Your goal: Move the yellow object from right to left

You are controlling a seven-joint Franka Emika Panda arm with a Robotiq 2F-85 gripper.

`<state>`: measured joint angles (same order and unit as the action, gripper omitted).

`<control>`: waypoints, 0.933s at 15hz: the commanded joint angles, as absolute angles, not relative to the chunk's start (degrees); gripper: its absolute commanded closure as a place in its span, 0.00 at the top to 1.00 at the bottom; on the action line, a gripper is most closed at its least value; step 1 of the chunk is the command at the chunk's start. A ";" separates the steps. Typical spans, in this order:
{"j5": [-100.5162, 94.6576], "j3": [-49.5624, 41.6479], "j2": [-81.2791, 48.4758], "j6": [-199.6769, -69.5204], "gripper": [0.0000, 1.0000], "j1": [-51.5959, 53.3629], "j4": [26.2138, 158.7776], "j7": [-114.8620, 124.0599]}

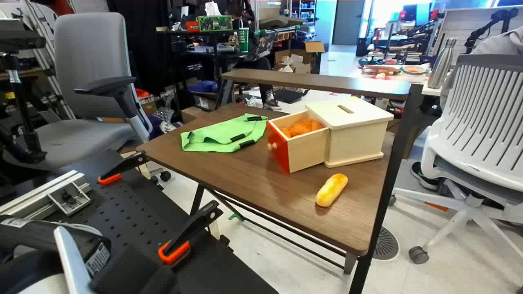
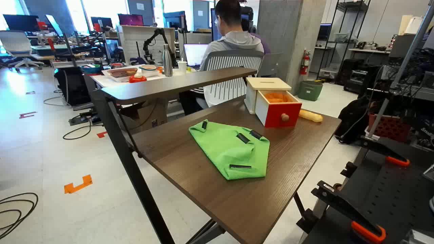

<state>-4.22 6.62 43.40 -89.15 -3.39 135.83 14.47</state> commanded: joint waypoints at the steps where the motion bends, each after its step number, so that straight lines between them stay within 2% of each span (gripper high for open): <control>1: -4.44 6.27 43.29 -88.99 1.00 -2.90 135.63 14.71; 5: -4.79 4.02 40.80 -93.89 1.00 -2.76 135.60 11.03; 14: -4.34 -3.22 27.16 -114.60 1.00 -4.81 134.79 5.79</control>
<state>-4.55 -0.80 31.84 -110.04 -3.64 136.38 8.36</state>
